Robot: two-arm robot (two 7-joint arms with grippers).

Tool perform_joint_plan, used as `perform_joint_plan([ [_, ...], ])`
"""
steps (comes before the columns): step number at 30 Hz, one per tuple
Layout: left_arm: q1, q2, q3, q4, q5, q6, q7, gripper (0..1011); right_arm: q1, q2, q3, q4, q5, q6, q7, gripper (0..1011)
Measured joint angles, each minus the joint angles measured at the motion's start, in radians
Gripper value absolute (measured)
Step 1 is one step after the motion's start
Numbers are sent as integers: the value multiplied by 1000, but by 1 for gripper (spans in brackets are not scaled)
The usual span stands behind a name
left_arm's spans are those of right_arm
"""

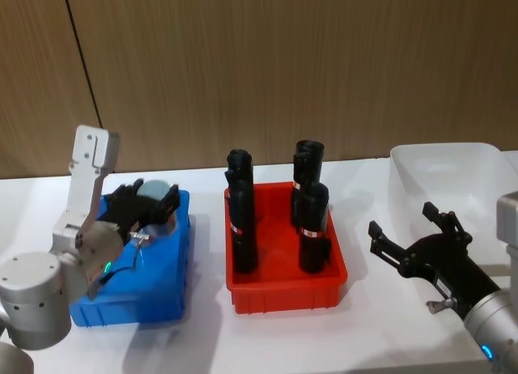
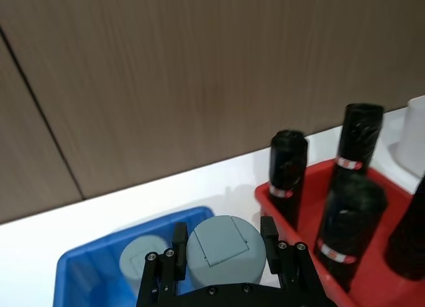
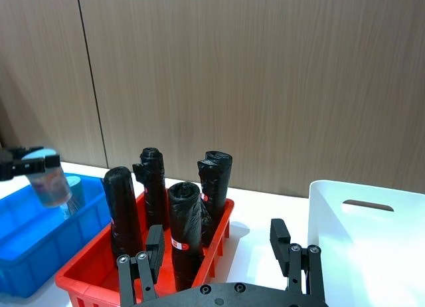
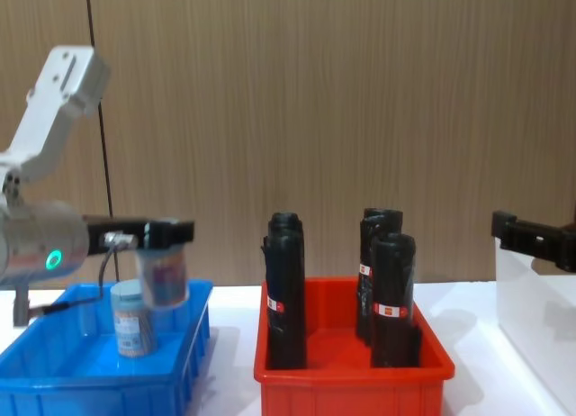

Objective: Pick the cotton swabs from the blue box and place them into the white box.

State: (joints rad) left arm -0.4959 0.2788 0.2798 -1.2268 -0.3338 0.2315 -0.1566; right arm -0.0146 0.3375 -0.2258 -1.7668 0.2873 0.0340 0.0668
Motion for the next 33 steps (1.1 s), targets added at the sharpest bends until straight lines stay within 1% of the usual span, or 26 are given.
perform_joint_plan([
  [6, -2, 4, 0, -50, 0, 6, -65, 669, 0, 0, 0, 0, 0, 0, 0, 1002],
  [10, -10, 5, 1, -79, 0, 13, -119, 669, 0, 0, 0, 0, 0, 0, 0, 1002],
  [11, -10, 5, 1, -79, 0, 13, -119, 669, 0, 0, 0, 0, 0, 0, 0, 1002],
  [12, -13, 5, 2, -87, 0, 15, -140, 669, 0, 0, 0, 0, 0, 0, 0, 1002],
  [19, -33, -2, 10, -113, -6, 26, -224, 669, 0, 0, 0, 0, 0, 0, 0, 1002],
  [20, -39, -5, 12, -117, -8, 29, -245, 669, 0, 0, 0, 0, 0, 0, 0, 1002],
  [27, -68, -22, 25, -122, -17, 37, -318, 669, 0, 0, 0, 0, 0, 0, 0, 1002],
  [28, -77, -29, 30, -121, -20, 40, -338, 669, 0, 0, 0, 0, 0, 0, 0, 1002],
  [30, -85, -35, 34, -120, -22, 42, -355, 669, 0, 0, 0, 0, 0, 0, 0, 1002],
  [33, -109, -53, 46, -111, -26, 48, -398, 669, 0, 0, 0, 0, 0, 0, 0, 1002],
])
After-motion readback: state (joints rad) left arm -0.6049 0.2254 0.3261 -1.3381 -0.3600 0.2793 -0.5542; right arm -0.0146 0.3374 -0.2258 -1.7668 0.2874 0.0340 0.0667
